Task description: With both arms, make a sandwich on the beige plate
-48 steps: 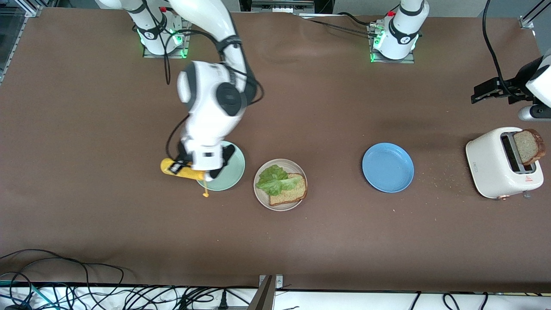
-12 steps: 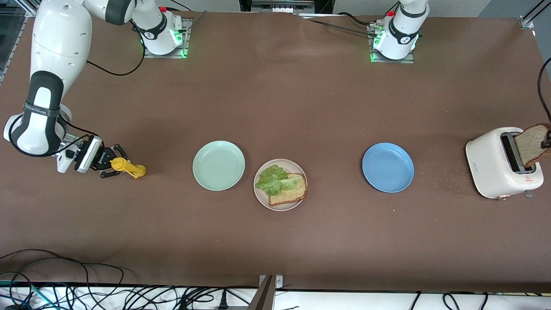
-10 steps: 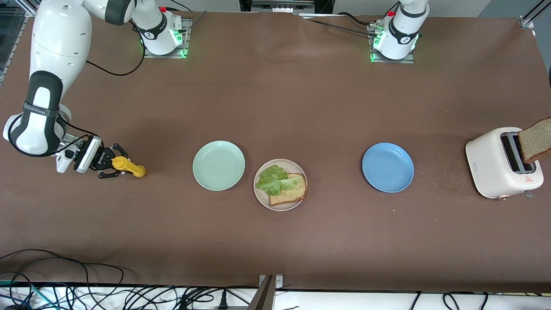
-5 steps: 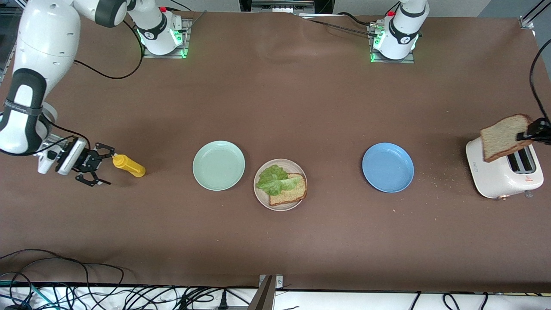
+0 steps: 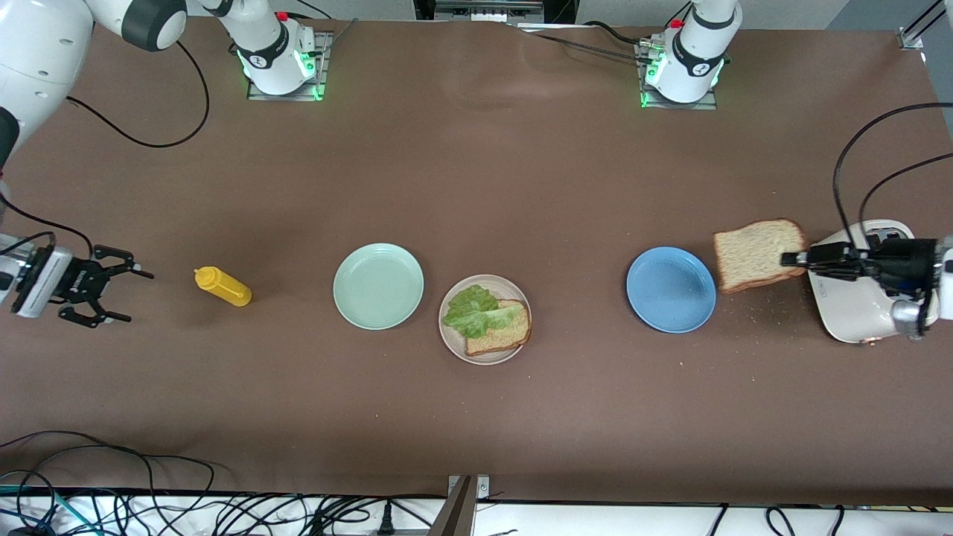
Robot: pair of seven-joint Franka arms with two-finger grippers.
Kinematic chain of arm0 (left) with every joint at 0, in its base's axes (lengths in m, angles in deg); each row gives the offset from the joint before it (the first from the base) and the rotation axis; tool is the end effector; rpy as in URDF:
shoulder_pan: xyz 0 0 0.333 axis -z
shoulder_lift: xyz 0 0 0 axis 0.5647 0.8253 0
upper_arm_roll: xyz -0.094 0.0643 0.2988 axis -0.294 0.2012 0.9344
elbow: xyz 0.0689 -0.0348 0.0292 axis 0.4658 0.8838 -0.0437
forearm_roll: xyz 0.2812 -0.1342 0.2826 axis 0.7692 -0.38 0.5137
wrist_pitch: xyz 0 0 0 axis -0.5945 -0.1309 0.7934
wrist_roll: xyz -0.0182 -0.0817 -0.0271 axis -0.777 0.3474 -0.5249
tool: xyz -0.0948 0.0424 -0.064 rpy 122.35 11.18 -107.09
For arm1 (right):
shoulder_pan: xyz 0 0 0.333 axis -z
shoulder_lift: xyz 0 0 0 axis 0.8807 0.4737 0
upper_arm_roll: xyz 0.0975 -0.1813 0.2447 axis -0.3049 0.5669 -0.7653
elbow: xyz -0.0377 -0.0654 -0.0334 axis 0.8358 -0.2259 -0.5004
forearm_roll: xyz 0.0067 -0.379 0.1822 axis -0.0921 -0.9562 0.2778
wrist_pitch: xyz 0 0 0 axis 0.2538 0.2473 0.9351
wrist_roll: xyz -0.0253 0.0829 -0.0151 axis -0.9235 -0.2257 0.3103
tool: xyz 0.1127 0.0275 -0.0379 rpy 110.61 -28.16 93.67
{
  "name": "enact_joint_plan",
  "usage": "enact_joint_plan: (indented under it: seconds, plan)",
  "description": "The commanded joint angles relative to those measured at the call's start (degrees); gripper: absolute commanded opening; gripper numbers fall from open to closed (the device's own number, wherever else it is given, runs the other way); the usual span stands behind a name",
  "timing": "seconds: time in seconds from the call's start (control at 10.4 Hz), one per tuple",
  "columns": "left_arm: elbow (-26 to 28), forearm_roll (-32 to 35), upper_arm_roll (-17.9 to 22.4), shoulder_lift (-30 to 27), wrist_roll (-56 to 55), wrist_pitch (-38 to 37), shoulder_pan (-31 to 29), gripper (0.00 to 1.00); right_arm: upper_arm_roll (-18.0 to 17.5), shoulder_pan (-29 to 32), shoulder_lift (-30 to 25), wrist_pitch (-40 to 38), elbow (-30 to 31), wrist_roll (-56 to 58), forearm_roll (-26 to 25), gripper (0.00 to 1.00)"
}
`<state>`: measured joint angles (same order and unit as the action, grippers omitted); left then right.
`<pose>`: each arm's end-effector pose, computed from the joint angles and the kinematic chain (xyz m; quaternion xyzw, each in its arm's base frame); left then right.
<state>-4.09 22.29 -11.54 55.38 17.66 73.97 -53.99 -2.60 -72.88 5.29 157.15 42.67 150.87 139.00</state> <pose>0.6808 0.0979 0.3739 0.8809 -0.0624 -0.1207 0.4534 0.6640 -0.2345 0.2729 -0.8183 -0.4666 -0.2110 0.2611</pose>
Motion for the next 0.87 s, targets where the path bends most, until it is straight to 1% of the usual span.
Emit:
enact_joint_plan:
  seconds: [0.0,0.19,0.29,0.39,0.48,0.58,0.68,0.77]
  plan:
    - [0.42,-9.04,-0.08,2.48,-3.81,-0.15,4.37,0.0,0.79,1.05,-0.01,-6.39,-9.3,-15.99,-3.86,0.99]
    - [0.59,-13.11,-0.25,3.01,-6.11,5.1,6.5,0.0,2.38,0.53,-0.09,-11.94,-16.77,-33.22,-4.83,0.99]
    - [1.29,-13.3,-0.34,3.28,-6.2,8.0,9.03,0.0,2.64,0.26,-0.88,-13.96,-20.03,-42.18,-6.06,0.99]
    - [4.52,-15.65,-1.13,2.93,-6.2,14.03,11.67,0.0,2.82,-0.09,-1.32,-16.42,-23.02,-51.32,-6.94,0.99]
    - [8.46,-18.2,-2.79,2.32,-6.2,21.49,13.52,0.0,2.65,-0.7,-2.54,-18.19,-24.35,-59.76,-7.12,0.99]
    - [9.29,-19.7,-3.15,1.97,-6.46,24.61,15.19,0.0,2.47,-2.36,-4.47,-18.38,-24.36,-67.41,-8.52,1.0]
    - [9.3,-19.98,-3.16,1.79,-8.56,25.08,15.82,0.0,1.95,-4.03,-7.36,-18.38,-24.36,-74.63,-13.23,1.0]
    - [9.64,-20.16,-3.76,1.53,-10.49,27.6,17.05,0.0,-3.02,-4.57,-11.13,-18.29,-24.36,-83.66,-19.54,1.0]
